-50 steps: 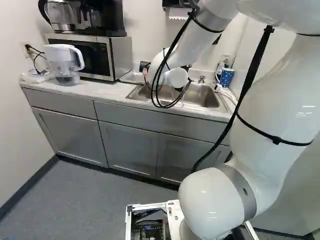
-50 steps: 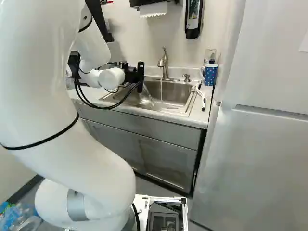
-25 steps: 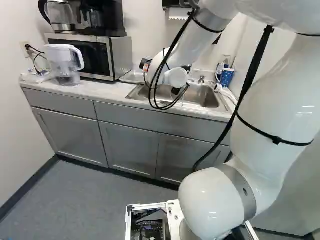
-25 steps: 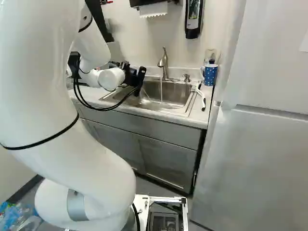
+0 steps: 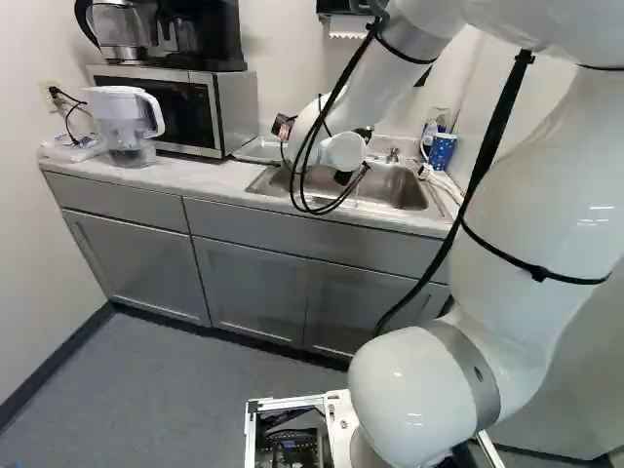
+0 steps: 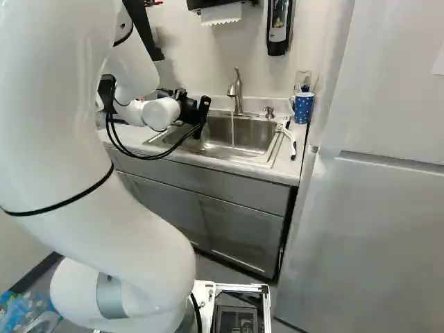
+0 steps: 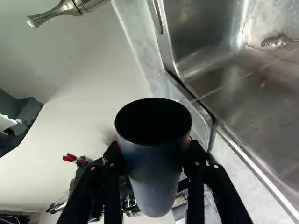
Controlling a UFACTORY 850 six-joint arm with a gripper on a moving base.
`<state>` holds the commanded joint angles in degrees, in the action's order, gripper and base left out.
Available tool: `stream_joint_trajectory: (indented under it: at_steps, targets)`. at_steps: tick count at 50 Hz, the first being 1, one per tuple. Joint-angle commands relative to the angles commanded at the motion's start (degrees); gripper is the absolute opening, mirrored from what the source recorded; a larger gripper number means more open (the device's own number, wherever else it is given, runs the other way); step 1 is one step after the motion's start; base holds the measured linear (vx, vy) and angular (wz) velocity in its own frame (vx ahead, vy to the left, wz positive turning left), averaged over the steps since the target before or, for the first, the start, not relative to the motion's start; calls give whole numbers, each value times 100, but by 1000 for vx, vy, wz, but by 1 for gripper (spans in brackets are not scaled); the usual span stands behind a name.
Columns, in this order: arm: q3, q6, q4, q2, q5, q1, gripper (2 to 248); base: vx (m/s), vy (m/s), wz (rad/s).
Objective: Rinse the cup and place it in the tray
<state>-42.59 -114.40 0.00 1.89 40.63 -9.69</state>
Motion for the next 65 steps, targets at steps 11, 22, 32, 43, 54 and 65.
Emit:
stream_joint_trajectory:
  at_steps: [11,22,32,43,54,65]
  targets:
    - [0,0,0,0,0,0,126,0,0,0]
    - [0,0,0,0,0,0,126,0,0,0]
    - [0,8,0,0,0,0,126,0,0,0]
    - [0,487,0,0,0,0,126,0,0,0]
    - [0,1137,0,0,0,0,126,0,0,0]
    - [0,1797,0,0,0,0,126,0,0,0]
